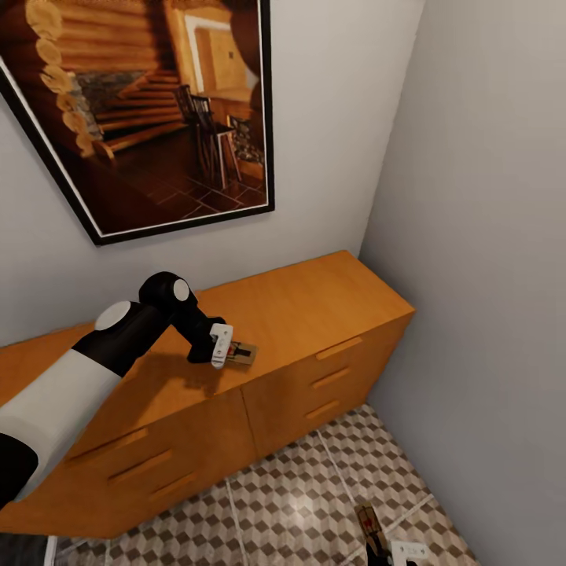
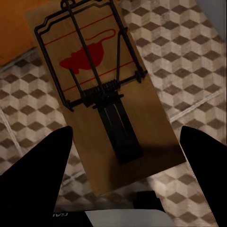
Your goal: Take the four mousetraps from the cabinet in the bathroom and place them on the bathroom floor. Make sure all four end up on the same floor surface, and ensure that at least two of them are either under or directly next to the same bathroom sink.
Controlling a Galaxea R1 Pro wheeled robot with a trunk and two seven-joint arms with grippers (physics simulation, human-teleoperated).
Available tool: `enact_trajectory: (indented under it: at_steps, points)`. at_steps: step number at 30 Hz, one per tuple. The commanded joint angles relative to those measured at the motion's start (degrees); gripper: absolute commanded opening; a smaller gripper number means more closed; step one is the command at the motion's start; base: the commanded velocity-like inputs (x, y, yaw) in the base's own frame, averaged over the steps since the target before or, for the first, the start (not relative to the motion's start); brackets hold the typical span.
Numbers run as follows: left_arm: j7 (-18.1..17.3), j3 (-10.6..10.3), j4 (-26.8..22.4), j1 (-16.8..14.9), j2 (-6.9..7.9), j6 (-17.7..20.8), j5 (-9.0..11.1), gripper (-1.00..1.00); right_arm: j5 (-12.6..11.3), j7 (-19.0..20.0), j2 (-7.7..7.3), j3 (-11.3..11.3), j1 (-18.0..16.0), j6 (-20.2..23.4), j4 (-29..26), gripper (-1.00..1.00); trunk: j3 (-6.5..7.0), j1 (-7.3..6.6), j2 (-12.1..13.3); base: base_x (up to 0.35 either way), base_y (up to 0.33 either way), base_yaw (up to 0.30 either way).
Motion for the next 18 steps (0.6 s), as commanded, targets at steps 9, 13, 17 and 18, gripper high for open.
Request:
enact_trajectory:
  at_steps: [9,13,17,18]
  points:
    - [-0.24,-0.14,-0.01,-0.06,0.04,0.33,-0.19,-1.00,-0.61,0.38,0.01,0.19,-0.05,-0.20,0.09,-1.00,-0.06,-0.01,-0.06,-0.252,-0.200,0.000]
    - [-0.24,-0.14,0.06,-0.06,0.04,0.32,-0.17,-1.00,-0.61,0.38,0.01,0.19,-0.05,-0.20,0.09,-1.00,-0.06,-0.01,-0.06,-0.306,-0.118,0.000]
    - [-0.24,-0.14,0.07,-0.06,0.04,0.39,-0.17,-1.00,-0.61,0.38,0.01,0.19,-0.05,-0.19,0.09,-1.00,-0.06,-0.01,-0.06,-0.319,-0.086,0.000]
    - [-0.24,-0.14,0.07,-0.06,0.04,0.39,-0.16,-1.00,-0.61,0.38,0.01,0.19,-0.05,-0.19,0.09,-1.00,-0.06,-0.01,-0.06,-0.322,-0.078,0.000]
